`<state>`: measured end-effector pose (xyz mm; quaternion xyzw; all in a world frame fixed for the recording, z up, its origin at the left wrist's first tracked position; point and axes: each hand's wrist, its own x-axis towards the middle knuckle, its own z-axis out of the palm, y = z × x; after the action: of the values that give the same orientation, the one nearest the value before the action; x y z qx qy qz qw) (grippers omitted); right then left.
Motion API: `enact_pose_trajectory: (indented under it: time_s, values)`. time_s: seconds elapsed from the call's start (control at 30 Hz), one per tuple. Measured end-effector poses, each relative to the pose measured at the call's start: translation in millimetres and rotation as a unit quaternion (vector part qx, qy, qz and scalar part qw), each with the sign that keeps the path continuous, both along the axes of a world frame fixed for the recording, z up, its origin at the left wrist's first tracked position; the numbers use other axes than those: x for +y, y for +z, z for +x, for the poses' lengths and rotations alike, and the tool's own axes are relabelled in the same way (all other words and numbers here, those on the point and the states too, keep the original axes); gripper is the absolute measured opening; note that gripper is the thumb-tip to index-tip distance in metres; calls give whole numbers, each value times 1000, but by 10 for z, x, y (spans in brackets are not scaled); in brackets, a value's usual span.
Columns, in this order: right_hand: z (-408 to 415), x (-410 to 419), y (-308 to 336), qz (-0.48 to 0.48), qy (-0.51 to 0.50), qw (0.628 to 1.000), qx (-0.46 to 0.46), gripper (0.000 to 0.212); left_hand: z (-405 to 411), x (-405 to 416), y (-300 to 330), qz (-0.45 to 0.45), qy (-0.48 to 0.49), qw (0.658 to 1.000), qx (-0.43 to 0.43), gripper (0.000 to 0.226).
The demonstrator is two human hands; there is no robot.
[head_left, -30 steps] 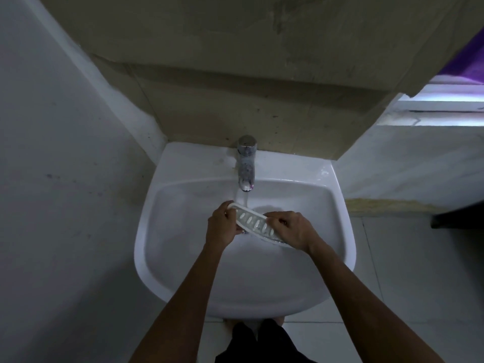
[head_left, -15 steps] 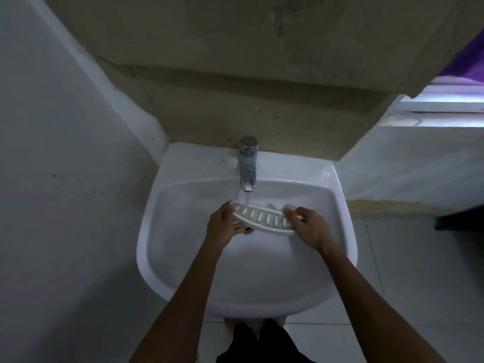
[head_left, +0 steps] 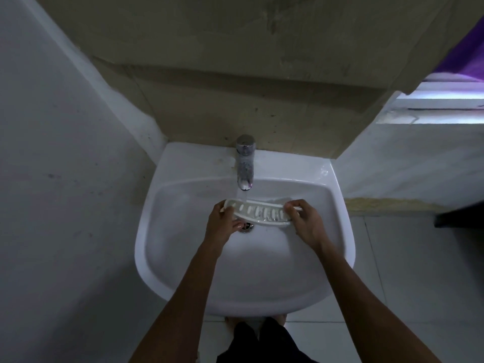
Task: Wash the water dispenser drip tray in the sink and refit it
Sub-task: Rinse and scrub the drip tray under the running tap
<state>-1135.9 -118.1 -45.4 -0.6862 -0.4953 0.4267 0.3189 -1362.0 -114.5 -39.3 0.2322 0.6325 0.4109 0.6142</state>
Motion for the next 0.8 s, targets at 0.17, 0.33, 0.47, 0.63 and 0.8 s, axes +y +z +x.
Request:
enact_pose_trajectory:
  time_s: [0.17, 0.33, 0.47, 0.63, 0.8]
  values:
    - [-111, 81, 39, -8, -33, 994, 108, 17, -74, -28, -29, -6, 33, 999, -31, 32]
    - [-57, 132, 2, 10, -54, 995, 83, 21, -71, -66, -40, -21, 14, 999, -25, 31]
    - [-38, 107, 6, 7, -46, 995, 87, 16, -55, -38, -50, -34, 14, 999, 29, 36]
    - [-171, 99, 58, 10, -34, 989, 144, 16, -109, -2, -104, -14, 46, 992, 114, 45]
    - [-282, 143, 83, -5, -30, 974, 224, 23, -222, -8, -98, -11, 74, 984, 163, 40]
